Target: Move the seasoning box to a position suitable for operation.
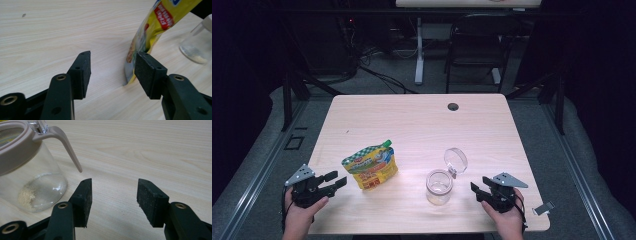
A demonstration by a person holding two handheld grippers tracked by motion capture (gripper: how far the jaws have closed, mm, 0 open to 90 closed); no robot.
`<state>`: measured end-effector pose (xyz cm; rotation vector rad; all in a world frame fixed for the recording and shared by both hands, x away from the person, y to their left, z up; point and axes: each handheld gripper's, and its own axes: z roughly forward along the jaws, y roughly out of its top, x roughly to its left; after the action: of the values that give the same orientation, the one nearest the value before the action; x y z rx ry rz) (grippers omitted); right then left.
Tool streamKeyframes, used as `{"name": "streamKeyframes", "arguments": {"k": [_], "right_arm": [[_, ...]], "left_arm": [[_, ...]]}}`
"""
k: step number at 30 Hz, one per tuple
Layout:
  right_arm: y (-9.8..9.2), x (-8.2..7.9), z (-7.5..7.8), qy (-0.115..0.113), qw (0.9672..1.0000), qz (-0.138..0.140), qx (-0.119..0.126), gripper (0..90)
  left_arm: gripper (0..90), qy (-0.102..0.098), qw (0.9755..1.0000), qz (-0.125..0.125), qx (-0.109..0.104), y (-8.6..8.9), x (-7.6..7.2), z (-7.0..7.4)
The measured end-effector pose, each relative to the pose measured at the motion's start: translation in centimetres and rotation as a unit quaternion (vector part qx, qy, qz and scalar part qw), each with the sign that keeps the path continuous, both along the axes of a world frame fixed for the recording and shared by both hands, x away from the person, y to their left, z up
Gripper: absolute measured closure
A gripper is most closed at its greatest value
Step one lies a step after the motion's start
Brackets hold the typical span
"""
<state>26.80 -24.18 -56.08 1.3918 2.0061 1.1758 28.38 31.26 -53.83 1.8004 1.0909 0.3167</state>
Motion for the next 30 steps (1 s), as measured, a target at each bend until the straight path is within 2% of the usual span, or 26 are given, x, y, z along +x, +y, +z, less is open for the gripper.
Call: {"name": "streamKeyframes", "arguments": {"k": [6, 9, 15, 21, 22, 23, 27, 30], "right_arm": [[-0.1, 0.0, 0.0, -0.001, 1.0, -0.001, 0.0, 46.0], [0.0, 0.0, 0.1, -0.001, 1.0, 0.001, 0.0, 46.0], [-0.1, 0.0, 0.0, -0.001, 1.0, 0.0, -0.001, 46.0], [0.0, -0.1, 0.0, 0.0, 1.0, 0.001, -0.001, 45.9], [0.0, -0.1, 0.0, 0.0, 1.0, 0.001, -0.001, 45.9], [0.0, -0.1, 0.0, 0.0, 1.0, 0.001, -0.001, 45.9], [0.0, -0.1, 0.0, 0.0, 1.0, 0.001, -0.003, 46.0], [-0.1, -0.2, 0.0, 0.005, 1.0, 0.003, -0.008, 46.0]], "left_arm": [[48.0, 0.004, 0.9997, -0.024, 0.002, -0.4, -0.1, 0.3], [51.2, 0.01, 0.9987, -0.047, -0.015, -0.5, -0.1, 0.4], [51.8, 0.011, 0.9975, -0.07, -0.009, -1.2, -0.2, 0.5], [54.8, 0.015, 0.9964, -0.083, 0.0, -2.0, 0.0, 0.3], [56.0, 0.012, 0.9966, -0.081, -0.004, -2.2, 0.0, 0.2], [56.9, 0.014, 0.9961, -0.087, 0.002, -2.3, 0.0, 0.3], [60.3, 0.001, 0.9959, -0.09, 0.0, -2.8, 0.0, 0.3], [62.3, 0.003, 0.9958, -0.091, 0.003, -3.0, 0.2, 0.4]]}}
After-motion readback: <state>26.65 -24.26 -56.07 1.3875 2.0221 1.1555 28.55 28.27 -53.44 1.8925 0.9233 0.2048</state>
